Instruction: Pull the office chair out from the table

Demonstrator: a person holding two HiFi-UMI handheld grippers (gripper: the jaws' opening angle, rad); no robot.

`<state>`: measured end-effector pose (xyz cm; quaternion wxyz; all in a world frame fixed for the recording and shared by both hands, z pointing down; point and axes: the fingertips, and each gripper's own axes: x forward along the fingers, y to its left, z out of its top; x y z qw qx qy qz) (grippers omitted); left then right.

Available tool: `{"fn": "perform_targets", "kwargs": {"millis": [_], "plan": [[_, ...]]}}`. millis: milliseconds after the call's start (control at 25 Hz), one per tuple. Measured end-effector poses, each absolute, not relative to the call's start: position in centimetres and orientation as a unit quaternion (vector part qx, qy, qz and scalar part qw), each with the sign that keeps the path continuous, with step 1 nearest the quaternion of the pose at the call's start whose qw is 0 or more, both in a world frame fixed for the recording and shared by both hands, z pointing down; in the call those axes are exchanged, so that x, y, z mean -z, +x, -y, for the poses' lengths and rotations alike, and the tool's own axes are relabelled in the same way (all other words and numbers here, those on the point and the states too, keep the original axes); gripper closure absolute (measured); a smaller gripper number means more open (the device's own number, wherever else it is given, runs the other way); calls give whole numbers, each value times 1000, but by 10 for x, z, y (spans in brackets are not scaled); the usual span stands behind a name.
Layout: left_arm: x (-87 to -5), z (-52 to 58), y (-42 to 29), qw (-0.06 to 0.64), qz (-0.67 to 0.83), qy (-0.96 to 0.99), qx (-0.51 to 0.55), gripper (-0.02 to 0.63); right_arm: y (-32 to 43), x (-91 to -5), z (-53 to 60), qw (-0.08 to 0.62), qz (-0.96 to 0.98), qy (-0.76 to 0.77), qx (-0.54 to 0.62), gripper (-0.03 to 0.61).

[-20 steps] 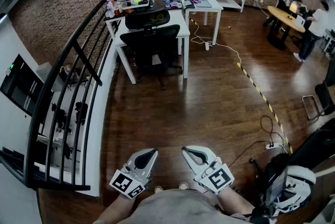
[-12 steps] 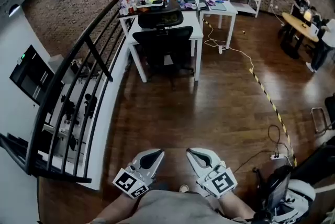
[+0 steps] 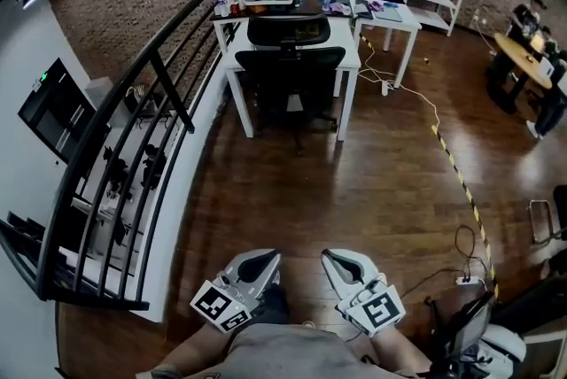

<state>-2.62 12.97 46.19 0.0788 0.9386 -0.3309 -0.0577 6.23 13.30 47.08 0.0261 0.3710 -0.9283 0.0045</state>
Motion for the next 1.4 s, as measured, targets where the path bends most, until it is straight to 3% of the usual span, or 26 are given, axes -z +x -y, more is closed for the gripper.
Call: {"fn": "perform_targets", "kwargs": {"millis": [840, 1400], "plan": [[-428, 148, -112, 73, 265, 958, 80, 614, -10, -436, 135, 28, 882, 470, 4, 578], [-437, 287, -108, 76, 319, 942, 70, 614, 7, -440, 288, 18, 900, 436, 8, 578]]}}
